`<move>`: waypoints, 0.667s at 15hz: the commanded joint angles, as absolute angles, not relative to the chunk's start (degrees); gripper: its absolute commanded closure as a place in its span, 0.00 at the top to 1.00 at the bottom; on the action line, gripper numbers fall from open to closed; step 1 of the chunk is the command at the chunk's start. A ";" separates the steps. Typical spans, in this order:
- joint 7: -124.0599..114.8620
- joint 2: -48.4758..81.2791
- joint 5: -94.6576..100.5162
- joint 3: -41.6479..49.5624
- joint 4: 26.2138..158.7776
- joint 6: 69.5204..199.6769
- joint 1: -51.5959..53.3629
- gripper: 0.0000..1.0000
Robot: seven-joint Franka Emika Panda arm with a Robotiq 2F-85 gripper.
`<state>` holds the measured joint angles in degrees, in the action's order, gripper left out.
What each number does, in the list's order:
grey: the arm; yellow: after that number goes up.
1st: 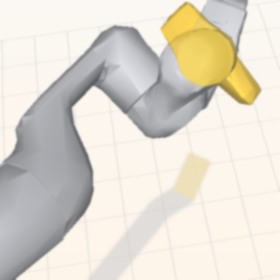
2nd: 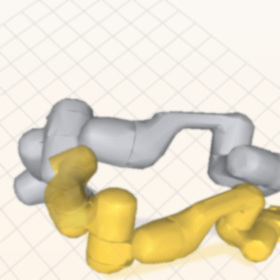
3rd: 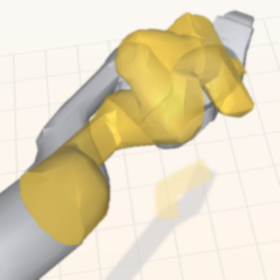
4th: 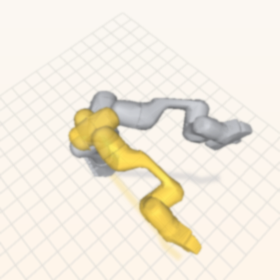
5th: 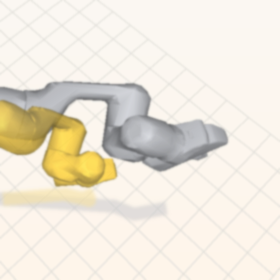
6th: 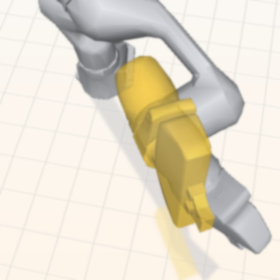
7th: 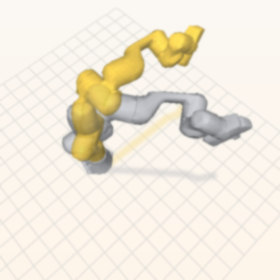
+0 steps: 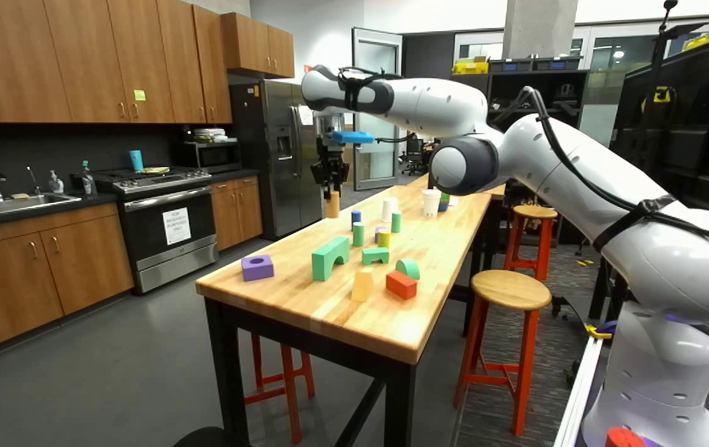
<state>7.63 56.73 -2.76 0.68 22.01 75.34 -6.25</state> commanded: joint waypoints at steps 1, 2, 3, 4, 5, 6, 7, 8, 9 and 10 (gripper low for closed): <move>8.78 54.54 -2.46 0.66 21.83 72.94 -5.72 0.15; 8.95 54.33 -2.49 0.63 21.85 72.54 -5.62 0.15; 8.94 55.49 -2.18 0.00 19.53 71.05 -5.62 0.15; 9.00 54.18 -2.06 0.04 21.88 71.59 -5.36 0.15; 9.18 53.86 -2.10 -0.10 22.65 71.62 -5.23 0.15; 9.43 53.91 -2.24 -0.33 22.78 71.20 -5.03 0.15; 9.90 54.20 -2.22 -0.49 22.89 70.91 -4.69 0.15; 9.88 55.36 -2.04 -0.46 21.18 69.84 -4.32 0.15; 10.01 56.12 -1.91 -0.46 20.26 69.07 -3.95 0.15; 9.92 56.26 -1.72 -0.34 20.18 68.62 -3.60 0.15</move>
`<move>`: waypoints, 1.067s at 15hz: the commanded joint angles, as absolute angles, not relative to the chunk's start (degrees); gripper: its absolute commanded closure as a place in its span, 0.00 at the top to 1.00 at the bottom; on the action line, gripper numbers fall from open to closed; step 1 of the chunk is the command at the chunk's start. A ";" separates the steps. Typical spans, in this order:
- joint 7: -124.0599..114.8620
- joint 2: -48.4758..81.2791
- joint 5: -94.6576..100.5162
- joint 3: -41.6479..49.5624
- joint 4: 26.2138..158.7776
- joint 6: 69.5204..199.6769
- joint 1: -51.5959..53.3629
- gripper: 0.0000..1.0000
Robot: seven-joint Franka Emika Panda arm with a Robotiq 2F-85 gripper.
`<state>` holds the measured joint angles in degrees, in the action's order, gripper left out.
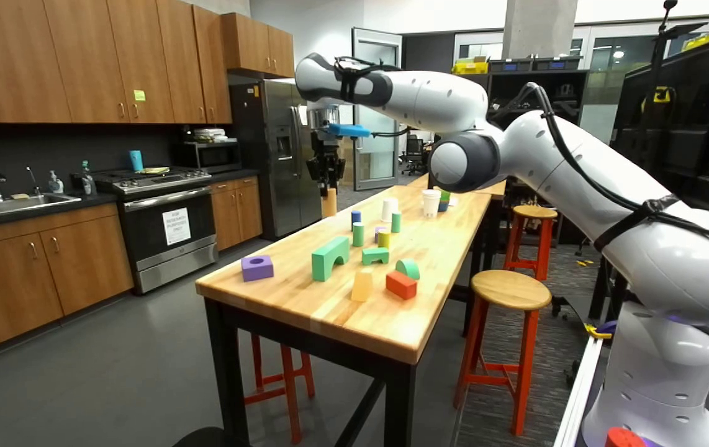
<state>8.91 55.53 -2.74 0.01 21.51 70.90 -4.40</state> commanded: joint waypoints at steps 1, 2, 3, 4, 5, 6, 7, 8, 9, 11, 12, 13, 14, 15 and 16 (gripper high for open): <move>10.26 56.39 -1.72 -0.41 20.18 68.08 -3.36 0.15; 10.25 56.53 -1.57 -0.31 20.14 67.82 -3.06 0.15; 10.41 56.68 -1.55 -0.31 20.10 67.49 -2.92 0.15; 10.48 56.75 -1.55 -0.33 20.02 67.38 -2.84 0.15; 10.51 56.89 -1.54 -0.33 19.99 67.32 -2.79 0.15; 10.44 57.05 -1.38 -0.19 19.92 67.44 -2.71 0.15; 10.49 57.13 -1.30 -0.15 19.91 67.50 -2.70 0.15; 10.43 57.10 -1.34 -0.19 20.03 67.51 -2.82 0.15; 10.47 57.14 -1.43 -0.27 20.10 67.59 -2.95 0.15; 10.50 57.34 -1.37 -0.25 20.10 67.66 -2.95 0.15; 10.57 57.40 -1.32 -0.24 20.08 67.67 -2.86 0.15; 10.89 57.43 -1.49 -0.44 20.14 67.44 -2.82 0.15; 11.15 57.52 -1.24 -0.30 20.11 67.53 -2.62 0.15; 11.40 57.53 -1.34 -0.40 20.15 67.38 -2.62 0.15; 11.63 57.52 -1.38 -0.44 20.16 67.26 -2.59 0.15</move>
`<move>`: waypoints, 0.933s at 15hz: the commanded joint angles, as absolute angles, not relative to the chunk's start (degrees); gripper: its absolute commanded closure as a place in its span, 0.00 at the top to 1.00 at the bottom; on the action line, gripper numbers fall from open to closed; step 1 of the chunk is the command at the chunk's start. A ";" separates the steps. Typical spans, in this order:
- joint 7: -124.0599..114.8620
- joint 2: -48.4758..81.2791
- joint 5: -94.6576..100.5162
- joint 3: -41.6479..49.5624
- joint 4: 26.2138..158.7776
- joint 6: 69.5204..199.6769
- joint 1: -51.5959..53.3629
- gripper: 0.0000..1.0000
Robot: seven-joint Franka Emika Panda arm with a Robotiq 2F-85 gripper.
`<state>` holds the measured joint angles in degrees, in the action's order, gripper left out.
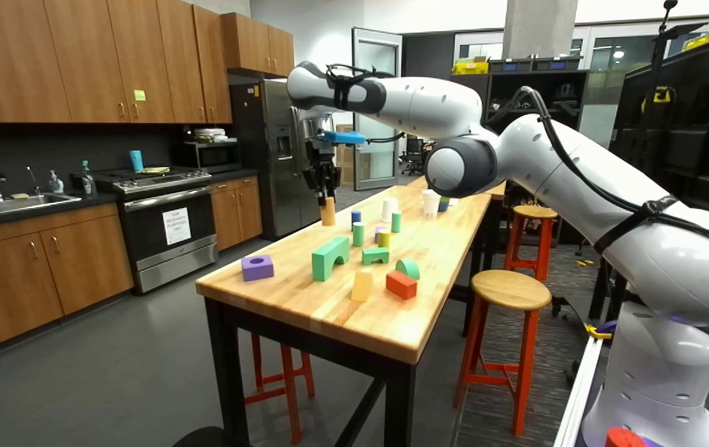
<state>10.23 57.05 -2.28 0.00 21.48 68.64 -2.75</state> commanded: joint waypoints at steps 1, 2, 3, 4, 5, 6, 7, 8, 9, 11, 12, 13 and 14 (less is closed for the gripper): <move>11.85 57.55 -1.40 -0.46 20.16 67.19 -2.55 0.15; 11.96 57.52 -1.44 -0.50 20.17 67.03 -2.50 0.15; 12.07 57.55 -1.39 -0.47 20.16 66.94 -2.41 0.15; 12.15 57.53 -1.39 -0.48 20.17 66.78 -2.34 0.15; 12.22 57.50 -1.37 -0.47 20.18 66.60 -2.27 0.15; 12.32 57.46 -1.37 -0.49 20.16 66.48 -2.17 0.15; 12.43 57.42 -1.34 -0.49 20.16 66.28 -2.04 0.15; 12.48 57.33 -1.56 -0.67 20.21 65.89 -1.98 0.15; 12.52 57.32 -1.78 -0.88 20.28 65.54 -1.82 0.15; 12.58 57.41 -1.42 -0.89 20.23 65.19 -1.29 0.15; 12.62 57.40 -1.42 -0.94 20.25 64.94 -1.09 0.15; 12.50 57.47 -1.27 -0.84 20.21 64.91 -0.81 0.15; 12.48 57.45 -1.26 -0.84 20.20 64.69 -0.62 0.15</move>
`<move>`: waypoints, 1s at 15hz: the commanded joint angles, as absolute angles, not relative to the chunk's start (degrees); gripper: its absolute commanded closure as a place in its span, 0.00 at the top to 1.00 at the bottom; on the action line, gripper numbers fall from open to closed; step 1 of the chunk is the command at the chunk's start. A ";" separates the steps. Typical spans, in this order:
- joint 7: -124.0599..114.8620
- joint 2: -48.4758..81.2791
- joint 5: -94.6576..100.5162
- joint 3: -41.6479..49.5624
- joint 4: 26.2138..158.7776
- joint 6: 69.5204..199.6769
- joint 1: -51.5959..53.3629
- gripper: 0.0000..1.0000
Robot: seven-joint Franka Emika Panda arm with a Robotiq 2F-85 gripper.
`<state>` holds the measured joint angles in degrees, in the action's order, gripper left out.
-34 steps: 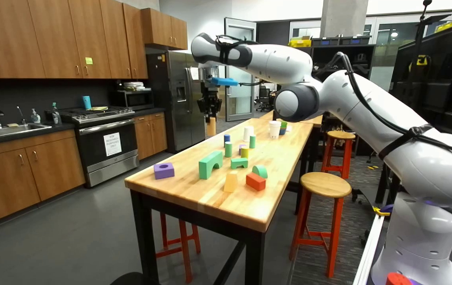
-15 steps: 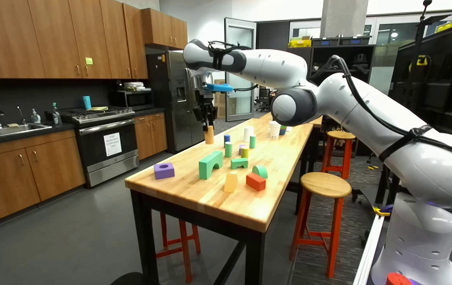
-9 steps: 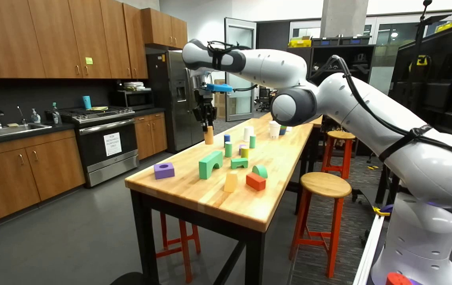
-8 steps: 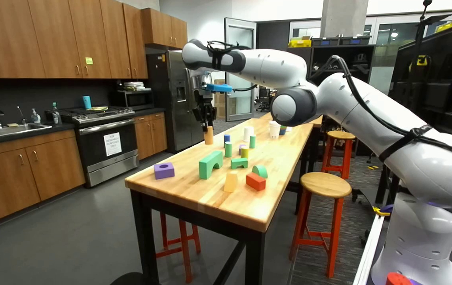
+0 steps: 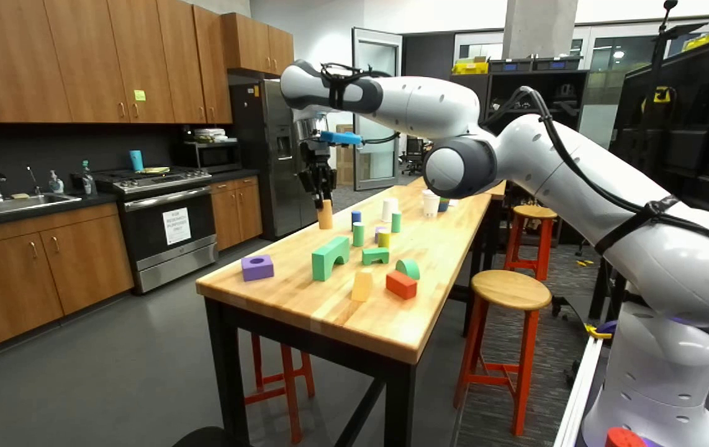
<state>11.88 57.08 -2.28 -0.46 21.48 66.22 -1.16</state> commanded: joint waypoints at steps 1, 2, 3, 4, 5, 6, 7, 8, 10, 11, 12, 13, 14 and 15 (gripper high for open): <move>12.32 57.48 -1.16 -0.75 20.14 64.77 -0.42 0.15; 11.96 57.53 -1.28 -0.78 20.09 64.90 -0.34 0.15; 11.25 57.53 -1.99 -1.19 20.10 64.92 -0.56 0.15; 9.91 57.63 -2.86 -1.63 19.96 65.51 -0.88 0.15; 8.59 57.68 -3.81 -2.13 19.86 65.94 -1.29 0.15; 6.99 57.66 -4.73 -2.61 19.85 66.15 -1.68 0.15; 5.52 57.64 -5.42 -2.97 19.82 66.93 -1.94 0.15; 4.35 57.50 -5.70 -3.04 20.03 67.80 -2.00 0.15; 3.42 57.37 -5.55 -2.98 20.54 68.99 -1.84 0.15; 3.48 57.43 -5.15 -2.84 20.62 69.40 -1.72 0.15; 3.57 57.59 -4.80 -2.71 20.51 69.58 -1.47 0.15; 3.81 57.61 -4.41 -2.50 20.56 69.64 -1.18 0.15; 3.65 57.62 -4.27 -2.40 20.64 69.65 -1.06 0.15; 3.61 57.55 -4.07 -2.28 20.70 69.37 -0.91 0.15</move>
<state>4.85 57.24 -4.72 -2.43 21.41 69.47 -1.38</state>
